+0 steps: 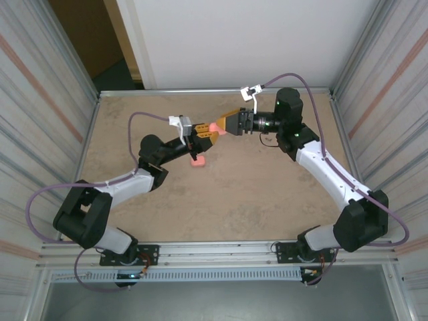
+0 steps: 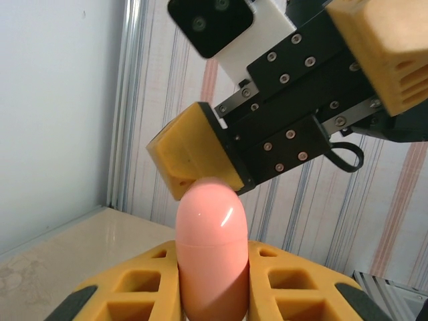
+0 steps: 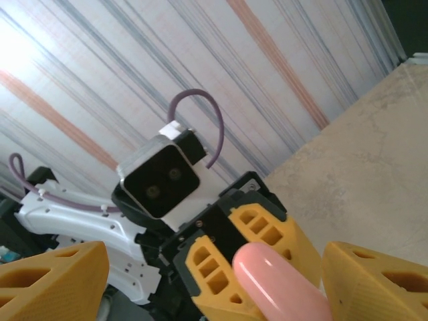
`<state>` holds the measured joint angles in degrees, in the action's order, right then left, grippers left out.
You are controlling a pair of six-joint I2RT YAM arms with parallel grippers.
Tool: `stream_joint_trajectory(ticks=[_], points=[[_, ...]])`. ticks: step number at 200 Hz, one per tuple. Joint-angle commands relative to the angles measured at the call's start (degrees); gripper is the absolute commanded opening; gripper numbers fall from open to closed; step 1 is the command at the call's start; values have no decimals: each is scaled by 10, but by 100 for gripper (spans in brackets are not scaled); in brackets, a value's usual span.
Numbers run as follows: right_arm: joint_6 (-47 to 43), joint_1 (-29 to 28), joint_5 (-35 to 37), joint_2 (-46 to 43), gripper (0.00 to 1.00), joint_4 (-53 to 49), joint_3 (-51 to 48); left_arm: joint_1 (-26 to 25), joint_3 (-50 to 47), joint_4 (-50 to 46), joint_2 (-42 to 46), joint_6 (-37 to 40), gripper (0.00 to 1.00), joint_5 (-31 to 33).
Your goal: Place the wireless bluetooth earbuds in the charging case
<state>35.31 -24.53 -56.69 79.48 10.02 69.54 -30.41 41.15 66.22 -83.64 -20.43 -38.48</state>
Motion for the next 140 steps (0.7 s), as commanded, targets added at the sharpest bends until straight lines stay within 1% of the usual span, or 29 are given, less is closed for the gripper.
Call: stream_joint_trajectory(ticks=[1,34,67,105,140], points=[[-16,-8,-22,-17,82,12,6,-3,18,2,2,5,0,4],[-26,-7,-16,-20,82,-4,9,-3,18,-5,11,8,0,4],[-56,2,19,-37,82,-46,9,-2,13,-28,34,19,0,5],[-93,16,93,-77,84,-84,-13,-2,-6,-98,81,45,0,20],[-119,29,183,-113,84,-128,-35,-2,-34,-215,145,54,0,45]])
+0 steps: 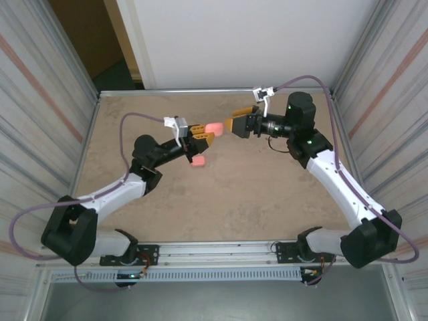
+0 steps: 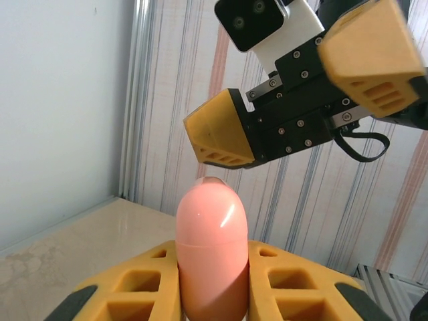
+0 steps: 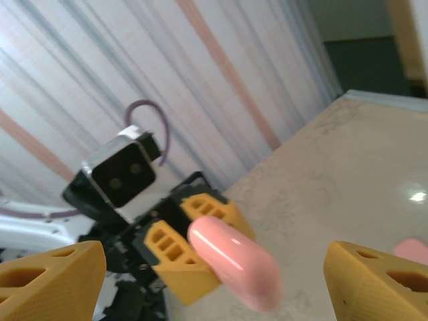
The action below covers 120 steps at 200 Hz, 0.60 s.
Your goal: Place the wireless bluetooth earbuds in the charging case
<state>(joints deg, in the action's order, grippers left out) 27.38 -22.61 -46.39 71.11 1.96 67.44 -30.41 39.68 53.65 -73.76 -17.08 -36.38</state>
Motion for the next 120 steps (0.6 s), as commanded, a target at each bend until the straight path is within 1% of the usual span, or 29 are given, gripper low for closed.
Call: stream_joint_trajectory(ticks=[1,23,48,72,103,120], points=[[-41,10,83,-31,84,-49,-15,-2,-20,-92,49,21,0,25],[-48,18,131,-52,84,-55,-37,-9,-36,-201,100,27,0,53],[-43,25,179,-70,84,-54,-58,-34,-65,-276,144,15,0,96],[-31,30,227,-91,85,-37,-86,-65,-96,-299,159,-28,0,119],[-12,43,268,-122,86,-20,-119,-115,-132,-312,156,-68,0,186],[-5,52,280,-138,91,-24,-131,-126,-145,-322,151,-93,0,222]])
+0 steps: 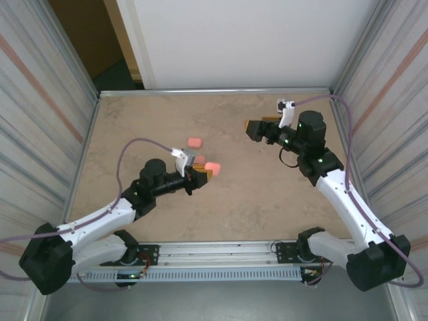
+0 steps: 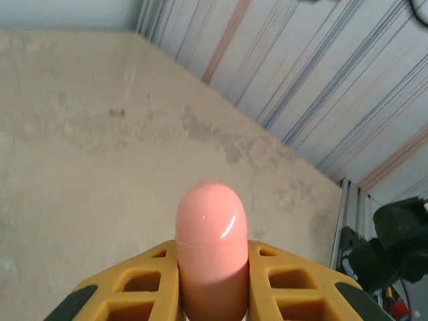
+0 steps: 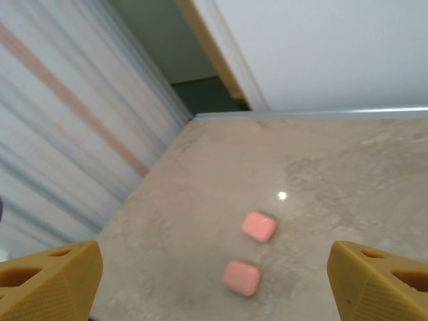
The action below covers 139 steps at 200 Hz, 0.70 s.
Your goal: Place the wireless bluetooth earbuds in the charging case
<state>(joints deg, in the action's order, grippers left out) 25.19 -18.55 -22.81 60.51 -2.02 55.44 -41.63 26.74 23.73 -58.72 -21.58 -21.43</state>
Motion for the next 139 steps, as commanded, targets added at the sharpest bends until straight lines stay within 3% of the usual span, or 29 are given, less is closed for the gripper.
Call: stream_joint_trajectory(ticks=[1,43,63,93,139], points=[[16,11,45,-33,91,16,-13,-13,-17,-23,0,-51,0,74],[36,35,32,-59,100,4,-34,-13,-36,-56,-10,-89,0,140],[52,47,26,-64,100,13,-45,-10,-26,-87,-17,-91,0,158],[60,56,27,-69,100,22,-57,20,-13,-128,-37,-115,0,143],[59,57,39,-56,100,13,-53,60,-14,-108,-81,-135,0,94]])
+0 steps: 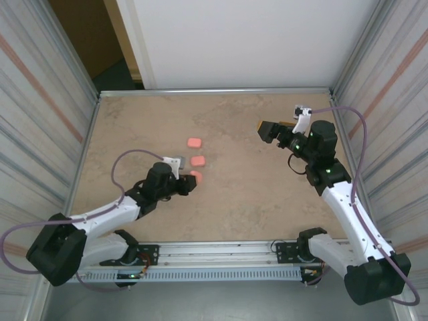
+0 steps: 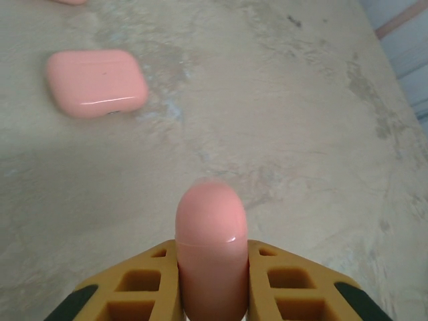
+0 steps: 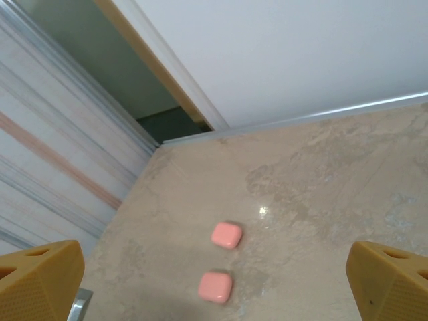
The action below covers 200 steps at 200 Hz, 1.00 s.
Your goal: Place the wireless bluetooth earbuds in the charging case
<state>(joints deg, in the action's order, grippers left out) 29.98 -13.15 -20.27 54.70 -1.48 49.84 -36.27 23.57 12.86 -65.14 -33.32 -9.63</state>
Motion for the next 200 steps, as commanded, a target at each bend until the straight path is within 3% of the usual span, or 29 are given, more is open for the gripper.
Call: stream_joint_trajectory(ticks=[1,69,120,200], points=[[11,3,14,2,100,7,3,7,18,1,-18,-18,0,-25],[6,4,18,15,100,-6,11,8,46,33,-103,-48,0,-52],[-7,3,32,9,100,-26,13,7,55,39,-147,-59,7,-52],[-17,5,43,14,100,-39,22,9,60,28,-183,-61,44,-43]])
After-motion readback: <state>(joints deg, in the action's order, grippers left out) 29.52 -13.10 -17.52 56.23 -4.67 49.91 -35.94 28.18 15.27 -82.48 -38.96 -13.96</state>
